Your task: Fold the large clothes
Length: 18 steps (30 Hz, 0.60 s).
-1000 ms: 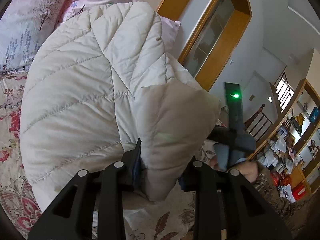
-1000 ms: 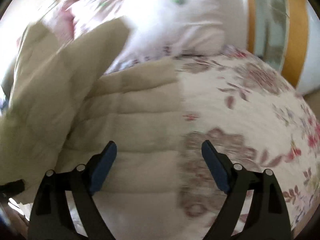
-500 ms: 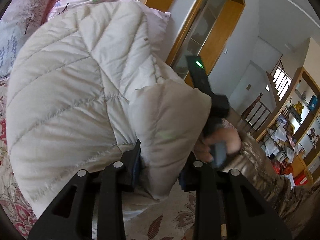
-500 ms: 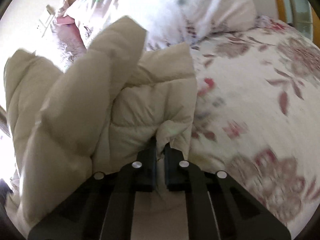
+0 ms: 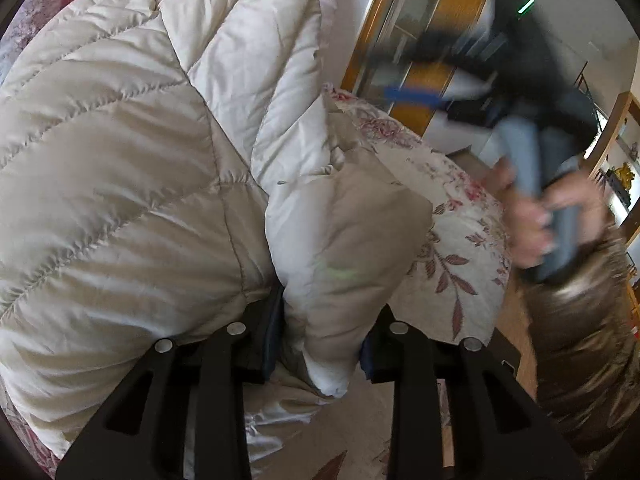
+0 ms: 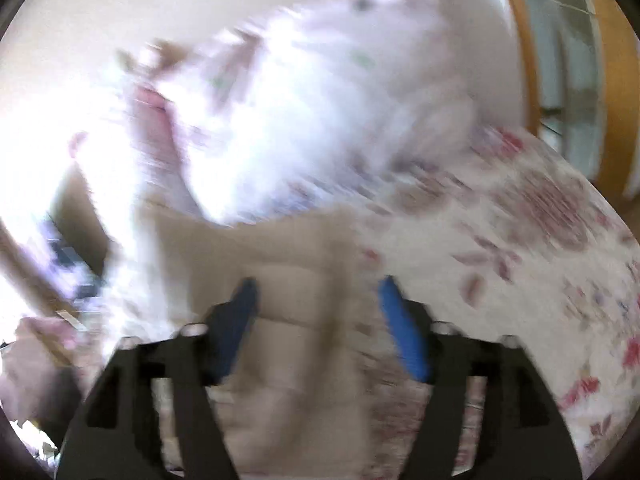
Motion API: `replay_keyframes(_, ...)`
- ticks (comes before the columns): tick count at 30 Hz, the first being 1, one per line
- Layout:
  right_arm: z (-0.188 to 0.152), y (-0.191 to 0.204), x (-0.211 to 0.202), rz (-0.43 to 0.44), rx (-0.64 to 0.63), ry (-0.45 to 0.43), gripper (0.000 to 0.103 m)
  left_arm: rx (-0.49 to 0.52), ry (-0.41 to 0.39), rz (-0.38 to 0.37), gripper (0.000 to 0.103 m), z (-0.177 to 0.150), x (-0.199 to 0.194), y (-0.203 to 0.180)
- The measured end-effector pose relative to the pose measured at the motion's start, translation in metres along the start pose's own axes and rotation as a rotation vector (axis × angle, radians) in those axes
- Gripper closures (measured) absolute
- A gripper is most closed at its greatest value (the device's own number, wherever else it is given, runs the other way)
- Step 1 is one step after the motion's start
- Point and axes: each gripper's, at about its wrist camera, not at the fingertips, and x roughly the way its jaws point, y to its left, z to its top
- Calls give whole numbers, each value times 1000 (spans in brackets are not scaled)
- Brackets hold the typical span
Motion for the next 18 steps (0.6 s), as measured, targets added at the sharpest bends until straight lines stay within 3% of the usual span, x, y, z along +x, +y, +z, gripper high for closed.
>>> replay_keyframes(3, 11, 30, -1, 98, -52, 5, 16, 5, 13, 13, 71, 1, 0, 3)
replay_keyframes(8, 23, 47, 35, 33, -94, 69, 19, 32, 26, 39, 71, 7, 2, -16)
replay_keyframes(9, 26, 47, 46, 27, -88, 83, 38, 39, 27, 42, 71, 9, 4, -16)
replay_keyframes(10, 25, 45, 56, 21, -81, 102, 68, 48, 27, 45, 71, 10, 8, -21)
replay_keyframes(11, 24, 40, 65, 24, -63, 128, 76, 51, 26, 46, 71, 9, 6, -21)
replay_keyframes(13, 18, 30, 73, 6, -8, 141, 85, 61, 23, 39, 71, 9, 3, -23)
replay_keyframes(18, 3, 6, 84, -28, 96, 171, 88, 78, 0, -55, 63, 14, -35, -30)
